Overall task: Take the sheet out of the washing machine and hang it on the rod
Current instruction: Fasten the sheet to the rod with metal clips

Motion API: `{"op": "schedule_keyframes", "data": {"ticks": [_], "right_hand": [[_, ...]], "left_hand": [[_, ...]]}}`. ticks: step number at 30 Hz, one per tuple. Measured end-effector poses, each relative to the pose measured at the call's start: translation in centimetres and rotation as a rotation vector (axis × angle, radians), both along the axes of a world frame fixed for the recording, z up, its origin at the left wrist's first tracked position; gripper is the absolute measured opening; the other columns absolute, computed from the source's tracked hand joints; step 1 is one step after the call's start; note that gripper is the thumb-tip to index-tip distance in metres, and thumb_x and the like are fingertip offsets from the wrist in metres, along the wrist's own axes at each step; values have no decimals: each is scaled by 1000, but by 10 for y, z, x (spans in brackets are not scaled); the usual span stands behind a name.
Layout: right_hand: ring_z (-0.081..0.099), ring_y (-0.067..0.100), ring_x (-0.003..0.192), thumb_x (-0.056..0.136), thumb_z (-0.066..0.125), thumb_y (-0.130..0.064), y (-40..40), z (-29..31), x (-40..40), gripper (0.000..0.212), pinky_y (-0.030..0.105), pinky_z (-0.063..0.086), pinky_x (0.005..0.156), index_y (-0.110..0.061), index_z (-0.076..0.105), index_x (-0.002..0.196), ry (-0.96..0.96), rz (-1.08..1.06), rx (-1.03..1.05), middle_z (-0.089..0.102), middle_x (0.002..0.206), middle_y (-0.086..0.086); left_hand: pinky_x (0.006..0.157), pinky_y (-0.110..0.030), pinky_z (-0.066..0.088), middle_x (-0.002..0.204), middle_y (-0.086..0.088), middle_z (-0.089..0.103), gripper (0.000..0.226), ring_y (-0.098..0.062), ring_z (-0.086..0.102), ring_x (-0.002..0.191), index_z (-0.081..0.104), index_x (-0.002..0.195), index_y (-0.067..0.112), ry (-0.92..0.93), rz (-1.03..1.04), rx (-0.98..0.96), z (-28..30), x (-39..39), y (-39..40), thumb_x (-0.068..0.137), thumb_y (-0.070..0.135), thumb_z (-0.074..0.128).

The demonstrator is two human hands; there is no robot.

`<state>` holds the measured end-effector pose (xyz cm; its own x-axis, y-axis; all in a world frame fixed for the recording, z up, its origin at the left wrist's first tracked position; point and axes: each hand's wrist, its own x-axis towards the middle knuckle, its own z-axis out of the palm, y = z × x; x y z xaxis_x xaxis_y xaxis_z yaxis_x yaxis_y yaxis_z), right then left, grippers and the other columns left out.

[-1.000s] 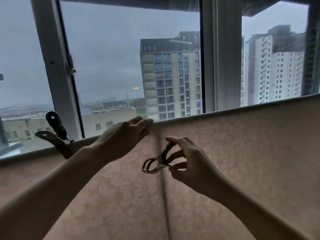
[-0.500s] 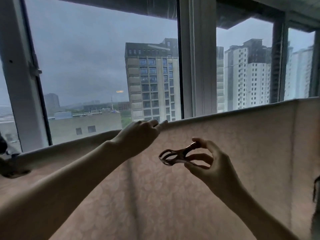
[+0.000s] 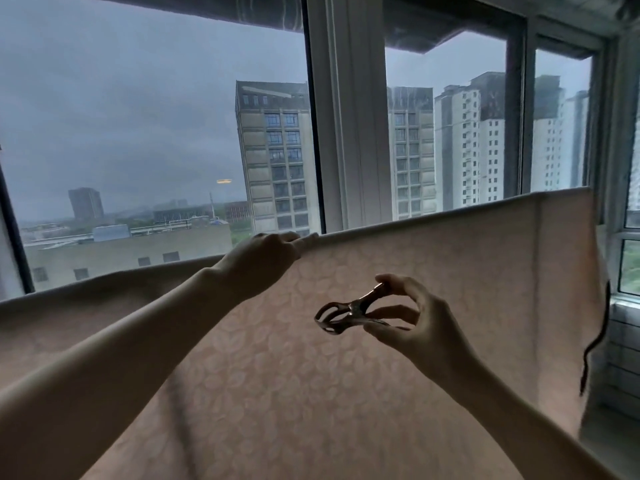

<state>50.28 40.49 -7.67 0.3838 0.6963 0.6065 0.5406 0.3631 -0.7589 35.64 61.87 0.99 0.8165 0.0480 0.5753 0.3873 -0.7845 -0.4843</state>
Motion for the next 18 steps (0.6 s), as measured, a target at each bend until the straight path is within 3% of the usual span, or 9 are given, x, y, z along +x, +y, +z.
{"op": "schedule_keyframes", "data": {"ticks": [2,5,9,12,18], "right_hand": [[67,2,93,63,82,-29,-4,-2,11,70,24,57,77,-21,52,126,-2,12,-2,62,114,-11],[68,3,92,54,76,-45,-9,-8,30,79,28,58,78,-21,53,126,-11,7,36,62,115,-10],[67,2,93,61,81,-35,-13,-9,49,72,28,58,77,-23,53,126,2,-8,43,60,115,-12],[67,1,91,67,82,-25,-16,-12,63,67,25,58,76,-23,53,126,8,-43,56,60,114,-13],[67,-1,90,67,81,-21,-20,-21,84,67,24,57,75,-22,52,127,27,-63,61,59,116,-12]], "left_hand": [[66,-33,55,112,-2,65,52,-24,67,89,35,146,24,-8,1,-14,-1,11,0,98,13,48],[58,-31,51,108,1,63,57,-22,67,78,31,148,26,8,55,12,1,23,-9,97,10,50],[47,-31,53,103,-2,64,63,-20,65,61,35,146,17,42,127,197,-5,33,-7,90,5,60],[46,-33,55,109,-8,63,65,-23,65,67,38,145,12,62,155,262,-8,39,-7,85,-1,61],[53,-38,58,122,-18,61,56,-30,66,82,47,137,2,63,92,348,-8,73,-14,82,-7,41]]}}
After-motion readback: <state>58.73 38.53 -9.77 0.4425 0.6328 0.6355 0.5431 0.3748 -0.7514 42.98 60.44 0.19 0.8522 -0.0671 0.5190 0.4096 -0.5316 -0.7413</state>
